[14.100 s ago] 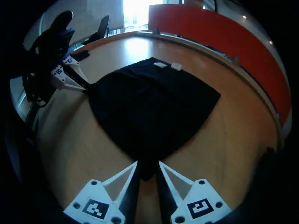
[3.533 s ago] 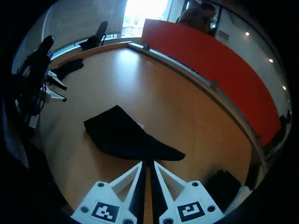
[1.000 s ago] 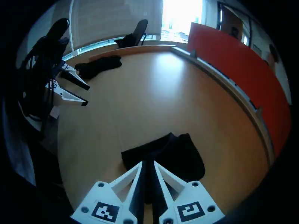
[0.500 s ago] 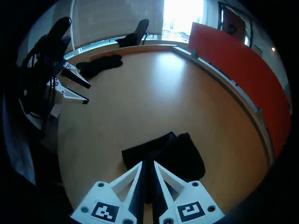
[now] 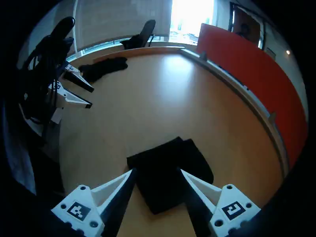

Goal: Fold towel

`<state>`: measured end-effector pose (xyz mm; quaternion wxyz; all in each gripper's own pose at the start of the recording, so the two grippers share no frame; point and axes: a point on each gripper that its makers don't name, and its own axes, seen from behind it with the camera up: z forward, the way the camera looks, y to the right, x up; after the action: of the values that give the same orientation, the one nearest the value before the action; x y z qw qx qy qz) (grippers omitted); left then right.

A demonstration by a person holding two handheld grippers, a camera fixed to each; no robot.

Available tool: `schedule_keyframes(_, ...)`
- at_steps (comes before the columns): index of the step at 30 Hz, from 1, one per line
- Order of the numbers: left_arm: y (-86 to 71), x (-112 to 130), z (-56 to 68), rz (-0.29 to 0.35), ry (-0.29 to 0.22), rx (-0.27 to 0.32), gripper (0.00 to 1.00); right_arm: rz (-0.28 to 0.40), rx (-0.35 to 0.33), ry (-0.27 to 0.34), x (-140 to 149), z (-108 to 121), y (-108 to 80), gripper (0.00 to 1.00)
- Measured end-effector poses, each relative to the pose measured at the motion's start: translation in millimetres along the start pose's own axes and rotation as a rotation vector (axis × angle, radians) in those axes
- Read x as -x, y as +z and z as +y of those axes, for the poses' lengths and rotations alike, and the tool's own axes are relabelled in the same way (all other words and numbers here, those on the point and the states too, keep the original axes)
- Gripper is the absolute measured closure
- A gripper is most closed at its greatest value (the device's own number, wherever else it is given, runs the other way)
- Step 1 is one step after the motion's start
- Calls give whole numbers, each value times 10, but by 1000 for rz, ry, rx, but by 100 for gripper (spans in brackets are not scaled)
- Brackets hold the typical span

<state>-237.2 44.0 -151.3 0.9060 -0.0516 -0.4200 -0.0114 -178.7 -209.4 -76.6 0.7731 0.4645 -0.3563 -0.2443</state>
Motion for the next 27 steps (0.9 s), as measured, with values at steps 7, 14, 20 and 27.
schedule_keyframes(7,-5,8,17,0,1,1,6,-15,13,20,150,10,-25,23)
schedule_keyframes(14,-17,2,21,2,3,0,6,-42,27,41,360,10,-32,23)
schedule_keyframes(20,-26,7,26,3,4,1,6,-69,34,62,554,-15,-47,23)
schedule_keyframes(27,-35,27,44,1,7,2,6,-108,40,78,804,-43,-71,23)
